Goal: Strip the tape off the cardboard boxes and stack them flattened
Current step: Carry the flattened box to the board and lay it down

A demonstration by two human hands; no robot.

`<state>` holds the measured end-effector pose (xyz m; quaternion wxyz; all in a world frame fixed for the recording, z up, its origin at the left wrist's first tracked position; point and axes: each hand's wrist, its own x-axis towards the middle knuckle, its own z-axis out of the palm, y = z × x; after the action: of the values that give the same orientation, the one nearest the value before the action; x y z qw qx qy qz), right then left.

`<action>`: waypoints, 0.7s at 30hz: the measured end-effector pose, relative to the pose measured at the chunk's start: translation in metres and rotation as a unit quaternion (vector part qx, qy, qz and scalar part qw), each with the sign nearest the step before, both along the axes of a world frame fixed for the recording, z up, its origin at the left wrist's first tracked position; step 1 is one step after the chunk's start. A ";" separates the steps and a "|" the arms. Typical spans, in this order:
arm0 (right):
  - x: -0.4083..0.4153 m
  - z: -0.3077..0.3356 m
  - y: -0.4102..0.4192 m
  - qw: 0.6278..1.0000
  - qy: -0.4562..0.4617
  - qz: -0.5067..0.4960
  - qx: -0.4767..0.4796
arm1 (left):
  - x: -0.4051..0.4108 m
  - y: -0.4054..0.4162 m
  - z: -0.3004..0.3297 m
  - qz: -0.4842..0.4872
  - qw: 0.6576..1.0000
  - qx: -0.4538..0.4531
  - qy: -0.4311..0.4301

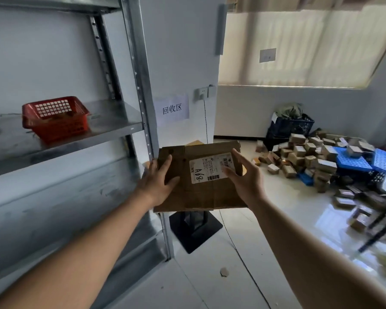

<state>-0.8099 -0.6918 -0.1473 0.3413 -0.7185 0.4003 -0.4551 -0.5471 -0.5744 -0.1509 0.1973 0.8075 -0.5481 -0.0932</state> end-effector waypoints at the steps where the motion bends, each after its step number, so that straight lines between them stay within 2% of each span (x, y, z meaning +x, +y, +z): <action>1: -0.007 -0.004 -0.014 1.000 0.006 -0.004 0.003 | -0.005 -0.015 -0.004 -0.004 1.000 0.005 -0.020; 7: -0.014 -0.036 -0.107 0.999 0.043 -0.012 0.006 | -0.019 -0.108 -0.034 -0.049 0.998 0.000 -0.050; 12: 0.013 -0.065 -0.205 0.997 0.068 0.000 0.024 | 0.004 -0.202 -0.062 -0.056 0.997 0.012 -0.059; 21: 0.075 -0.115 -0.361 0.989 0.134 0.020 0.066 | 0.067 -0.345 -0.097 -0.008 0.998 0.063 -0.029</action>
<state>-0.7345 -1.0523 -0.2618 0.3406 -0.7562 0.4575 -0.3206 -0.4802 -0.9194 -0.2482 0.1295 0.8160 -0.5534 -0.1054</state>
